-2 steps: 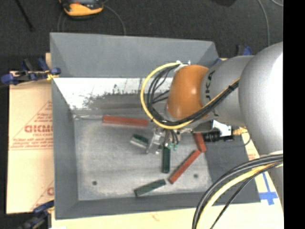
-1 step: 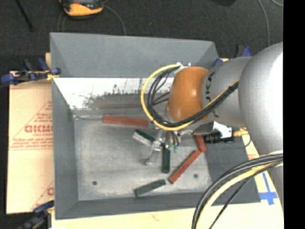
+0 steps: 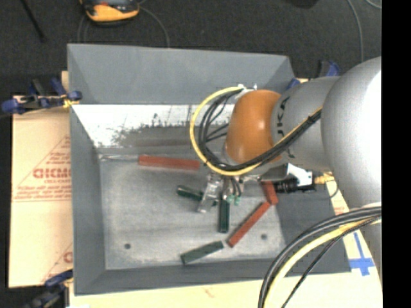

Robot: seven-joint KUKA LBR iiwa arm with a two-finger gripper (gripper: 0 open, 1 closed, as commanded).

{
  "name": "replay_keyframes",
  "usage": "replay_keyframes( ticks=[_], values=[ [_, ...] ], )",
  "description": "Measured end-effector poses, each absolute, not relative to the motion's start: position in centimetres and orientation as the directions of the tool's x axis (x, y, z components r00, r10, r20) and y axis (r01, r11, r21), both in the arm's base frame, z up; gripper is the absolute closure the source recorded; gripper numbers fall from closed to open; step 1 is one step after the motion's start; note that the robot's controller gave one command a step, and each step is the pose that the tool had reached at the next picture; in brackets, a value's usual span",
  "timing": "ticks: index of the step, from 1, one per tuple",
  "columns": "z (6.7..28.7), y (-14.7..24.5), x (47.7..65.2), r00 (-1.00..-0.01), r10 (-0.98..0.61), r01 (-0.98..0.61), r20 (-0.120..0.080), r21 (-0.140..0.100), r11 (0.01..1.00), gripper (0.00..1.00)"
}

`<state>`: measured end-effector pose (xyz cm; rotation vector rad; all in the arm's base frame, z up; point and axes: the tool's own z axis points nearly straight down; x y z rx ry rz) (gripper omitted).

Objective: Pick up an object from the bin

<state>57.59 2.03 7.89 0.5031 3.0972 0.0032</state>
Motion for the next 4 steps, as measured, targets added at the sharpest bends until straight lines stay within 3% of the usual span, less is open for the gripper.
replay_keyframes(
  ticks=[1,2,3,4],
  values=[
    [7.9,2.0,57.6,-0.949,0.317,0.317,-0.003,0.003,0.949,1.0],
    [19.8,1.3,60.9,-0.938,0.348,0.348,-0.004,0.001,0.938,1.0],
    [19.8,1.2,60.9,-0.938,0.347,0.347,-0.004,0.001,0.938,1.0],
    [32.2,-0.8,63.3,-0.999,0.04,0.04,-0.012,-0.002,0.999,1.0]
  ],
)
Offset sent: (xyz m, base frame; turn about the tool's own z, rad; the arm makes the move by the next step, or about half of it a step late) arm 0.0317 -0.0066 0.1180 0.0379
